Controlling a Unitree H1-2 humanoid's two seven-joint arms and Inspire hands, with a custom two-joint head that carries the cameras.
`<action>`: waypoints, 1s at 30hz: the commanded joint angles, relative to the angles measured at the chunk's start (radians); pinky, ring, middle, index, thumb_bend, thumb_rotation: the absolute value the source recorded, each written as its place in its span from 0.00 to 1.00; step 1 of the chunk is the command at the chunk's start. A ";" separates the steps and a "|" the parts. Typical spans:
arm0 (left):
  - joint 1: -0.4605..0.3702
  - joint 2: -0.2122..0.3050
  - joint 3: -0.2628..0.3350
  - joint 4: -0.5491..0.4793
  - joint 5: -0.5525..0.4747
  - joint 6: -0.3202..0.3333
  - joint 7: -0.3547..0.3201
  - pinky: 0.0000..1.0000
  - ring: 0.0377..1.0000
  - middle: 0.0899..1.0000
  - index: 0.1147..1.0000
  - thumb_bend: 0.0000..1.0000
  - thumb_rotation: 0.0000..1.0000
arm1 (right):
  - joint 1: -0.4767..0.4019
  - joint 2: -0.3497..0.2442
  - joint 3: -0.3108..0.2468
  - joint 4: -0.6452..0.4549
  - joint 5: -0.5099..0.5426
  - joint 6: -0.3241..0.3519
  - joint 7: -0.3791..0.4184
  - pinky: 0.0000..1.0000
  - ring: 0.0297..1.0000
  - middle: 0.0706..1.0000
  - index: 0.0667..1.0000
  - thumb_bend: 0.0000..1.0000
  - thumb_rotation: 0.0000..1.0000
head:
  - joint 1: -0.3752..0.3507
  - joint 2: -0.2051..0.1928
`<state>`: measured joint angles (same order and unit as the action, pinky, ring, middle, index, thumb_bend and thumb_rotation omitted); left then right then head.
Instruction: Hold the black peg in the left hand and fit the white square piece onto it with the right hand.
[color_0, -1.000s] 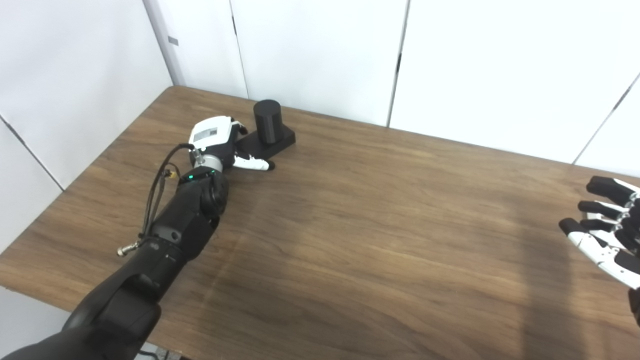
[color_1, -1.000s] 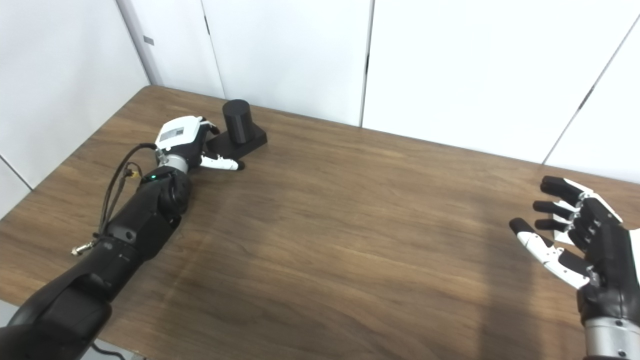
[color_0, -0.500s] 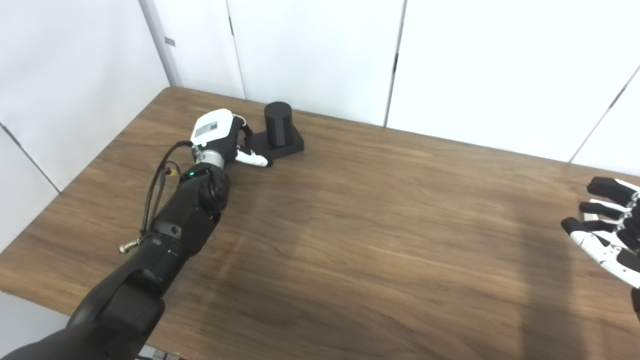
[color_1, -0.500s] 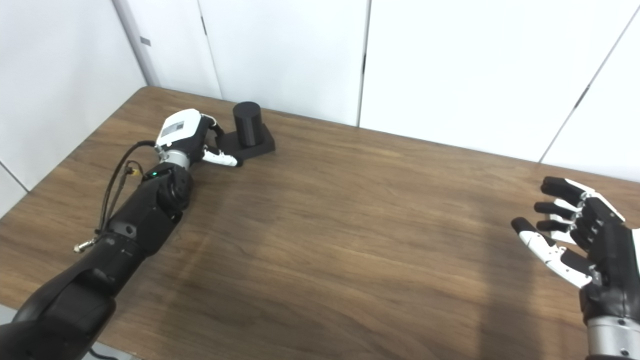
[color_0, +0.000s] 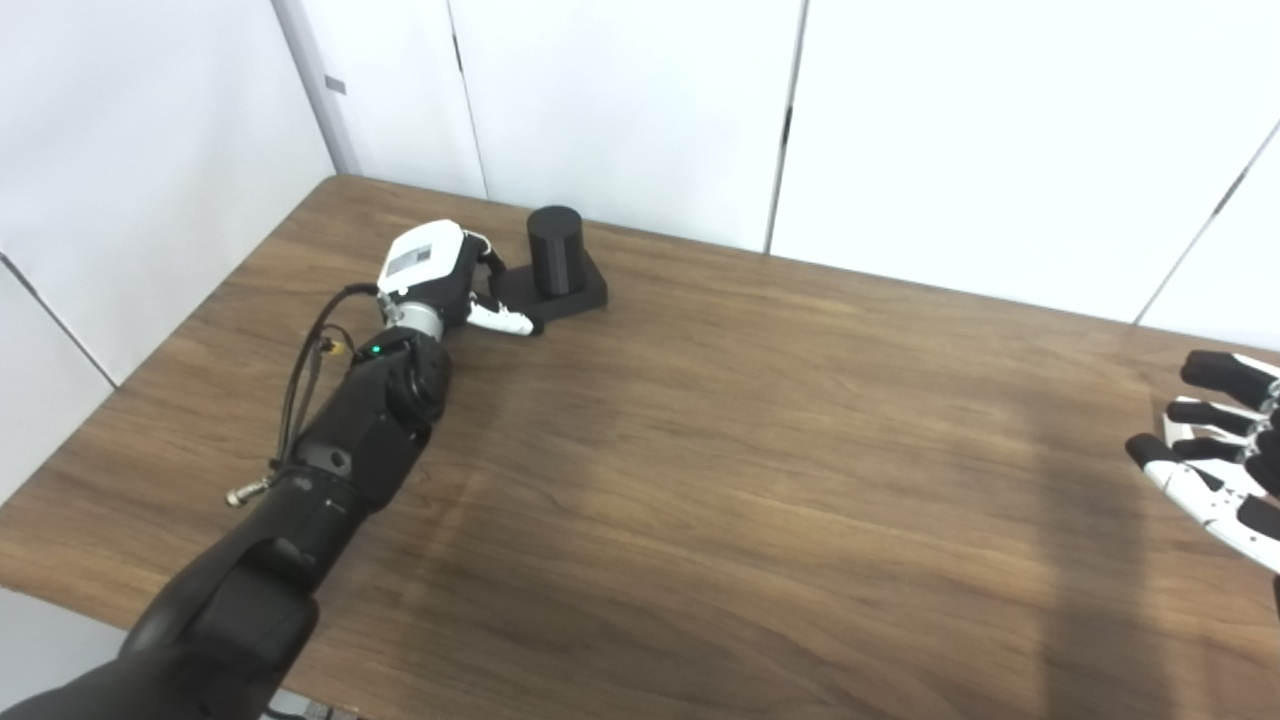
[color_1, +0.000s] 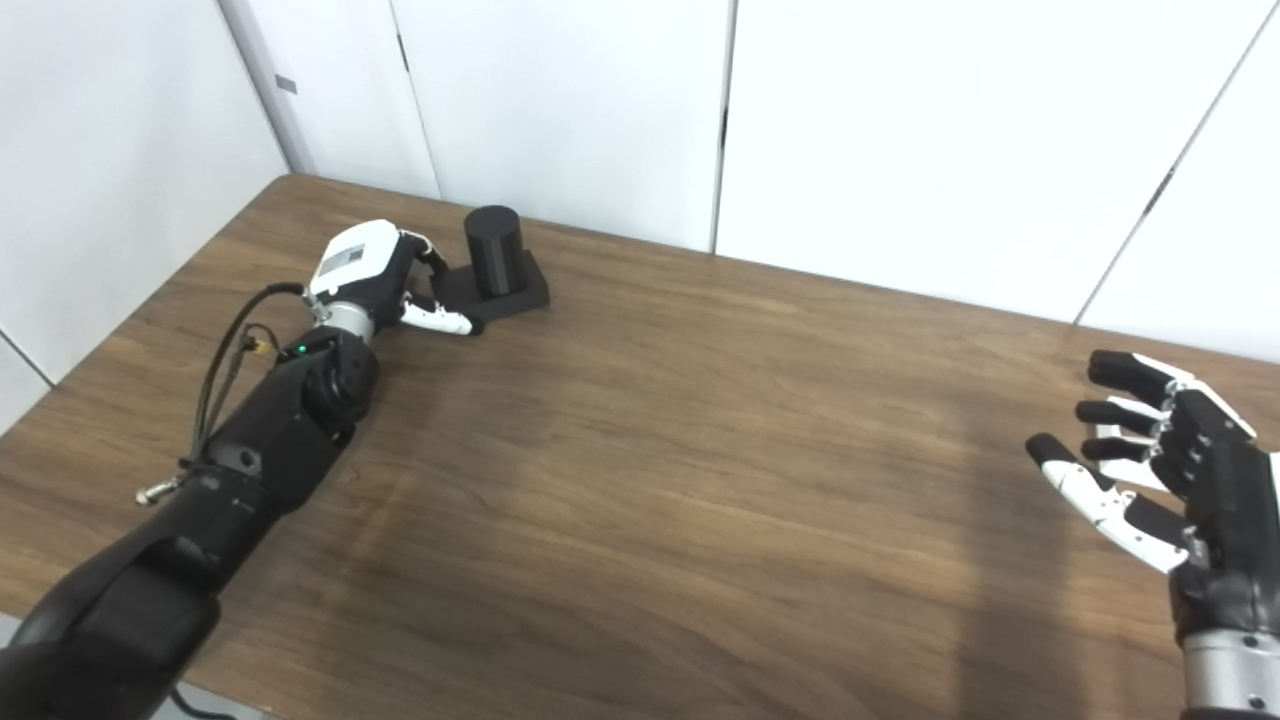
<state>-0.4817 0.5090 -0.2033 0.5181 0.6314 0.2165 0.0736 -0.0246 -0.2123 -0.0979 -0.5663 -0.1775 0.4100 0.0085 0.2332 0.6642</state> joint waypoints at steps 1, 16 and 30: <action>-0.005 0.026 -0.021 -0.013 -0.014 -0.056 -0.041 0.69 0.85 0.80 0.42 0.52 0.07 | -0.029 -0.006 -0.009 -0.027 0.002 -0.036 0.000 0.54 0.65 0.73 0.69 0.41 0.00 | 0.002 -0.001; 0.012 0.084 -0.082 -0.103 -0.061 -0.250 -0.184 0.77 0.90 0.85 0.42 0.52 0.07 | -0.026 -0.005 -0.007 -0.025 0.000 -0.041 -0.002 0.58 0.67 0.73 0.69 0.40 0.00 | -0.001 0.003; 0.044 0.056 -0.136 -0.191 -0.060 -0.463 -0.209 0.77 0.90 0.84 0.42 0.52 0.07 | -0.030 0.000 -0.010 -0.013 -0.002 -0.048 -0.007 0.53 0.64 0.72 0.68 0.41 0.00 | -0.004 0.005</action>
<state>-0.4280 0.5675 -0.3253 0.3594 0.5651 -0.1968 -0.1234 -0.0254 -0.2087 -0.1005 -0.5597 -0.1696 0.3936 0.0097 0.2301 0.6673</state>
